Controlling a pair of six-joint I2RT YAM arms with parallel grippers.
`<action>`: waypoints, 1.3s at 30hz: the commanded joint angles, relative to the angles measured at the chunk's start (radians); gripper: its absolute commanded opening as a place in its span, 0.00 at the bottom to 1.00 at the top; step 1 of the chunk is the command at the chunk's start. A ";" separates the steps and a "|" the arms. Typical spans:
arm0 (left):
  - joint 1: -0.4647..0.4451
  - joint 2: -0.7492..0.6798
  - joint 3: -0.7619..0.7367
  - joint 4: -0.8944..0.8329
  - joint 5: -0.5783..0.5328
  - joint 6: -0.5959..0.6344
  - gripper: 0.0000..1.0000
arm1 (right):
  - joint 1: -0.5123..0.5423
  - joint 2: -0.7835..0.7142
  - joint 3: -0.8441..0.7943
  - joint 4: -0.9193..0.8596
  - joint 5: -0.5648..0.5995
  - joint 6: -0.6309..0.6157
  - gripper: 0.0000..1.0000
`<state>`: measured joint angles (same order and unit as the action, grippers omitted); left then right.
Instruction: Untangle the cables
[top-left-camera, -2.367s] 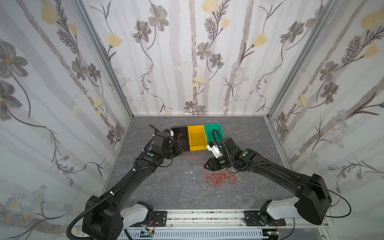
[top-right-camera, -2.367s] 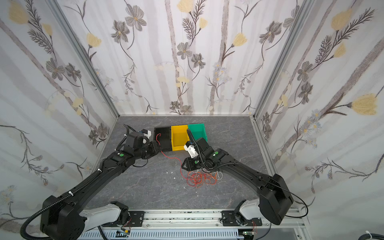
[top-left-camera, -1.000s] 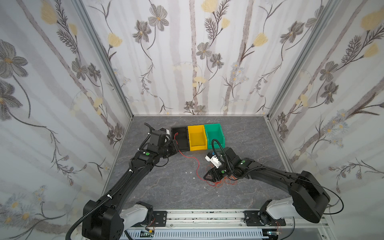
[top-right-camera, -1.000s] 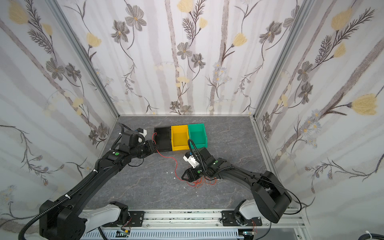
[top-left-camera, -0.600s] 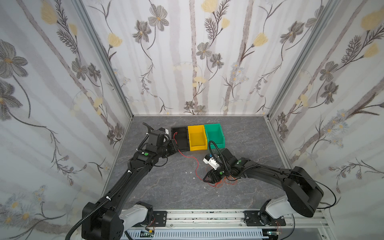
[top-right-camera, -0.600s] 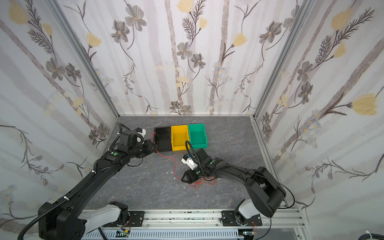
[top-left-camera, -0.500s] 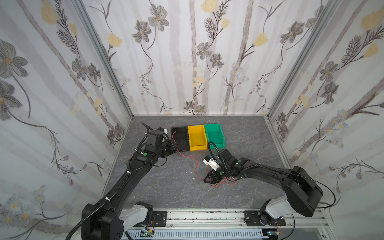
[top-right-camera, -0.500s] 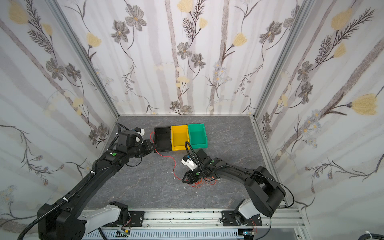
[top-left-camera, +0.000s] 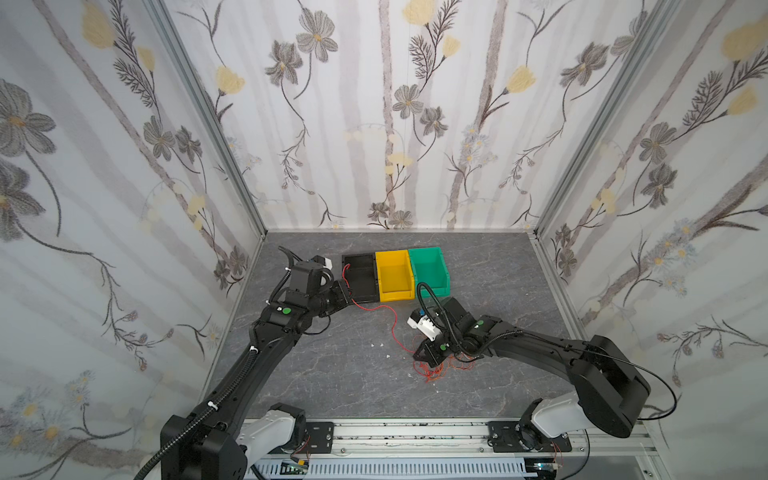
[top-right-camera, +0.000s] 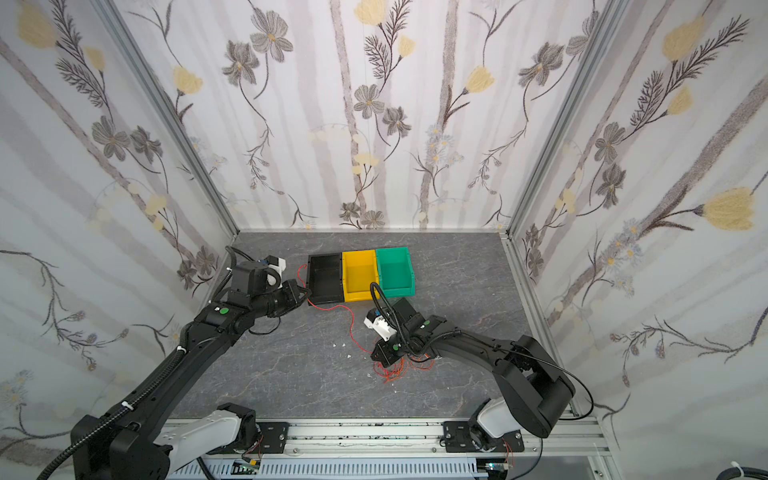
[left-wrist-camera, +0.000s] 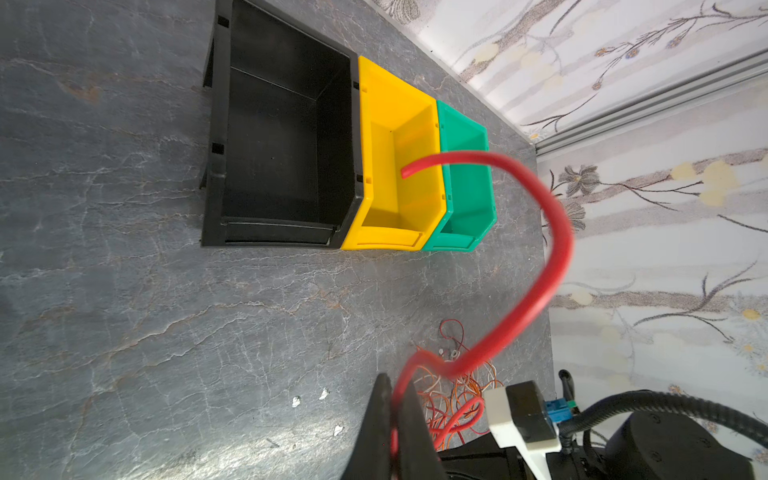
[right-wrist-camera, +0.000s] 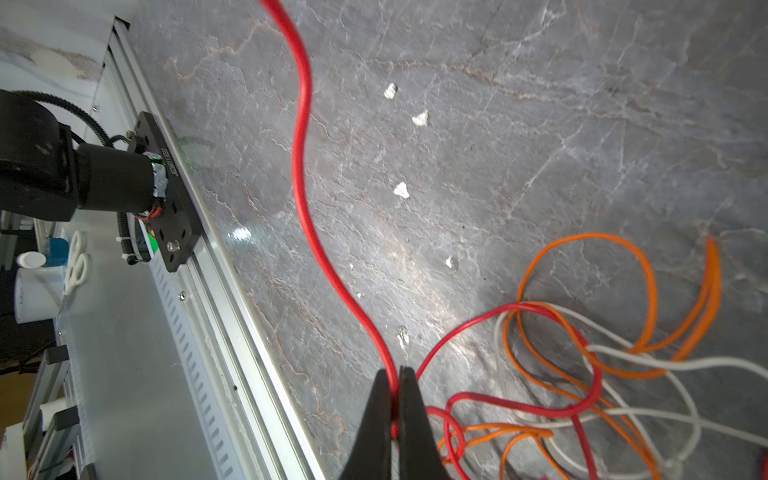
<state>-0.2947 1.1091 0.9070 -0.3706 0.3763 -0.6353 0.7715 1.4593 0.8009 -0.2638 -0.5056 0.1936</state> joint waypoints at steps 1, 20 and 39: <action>0.000 -0.010 -0.015 0.028 0.031 0.003 0.00 | 0.000 -0.010 0.027 0.064 -0.003 0.023 0.00; -0.042 -0.020 -0.103 0.145 0.132 -0.011 0.00 | 0.100 0.100 0.084 0.100 0.374 -0.213 0.00; -0.046 -0.008 -0.132 0.167 0.133 -0.027 0.00 | 0.110 -0.136 -0.110 0.372 0.412 -0.317 0.00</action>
<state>-0.3397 1.1057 0.7818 -0.2344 0.4992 -0.6548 0.8814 1.3300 0.7052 0.0280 -0.1200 -0.0788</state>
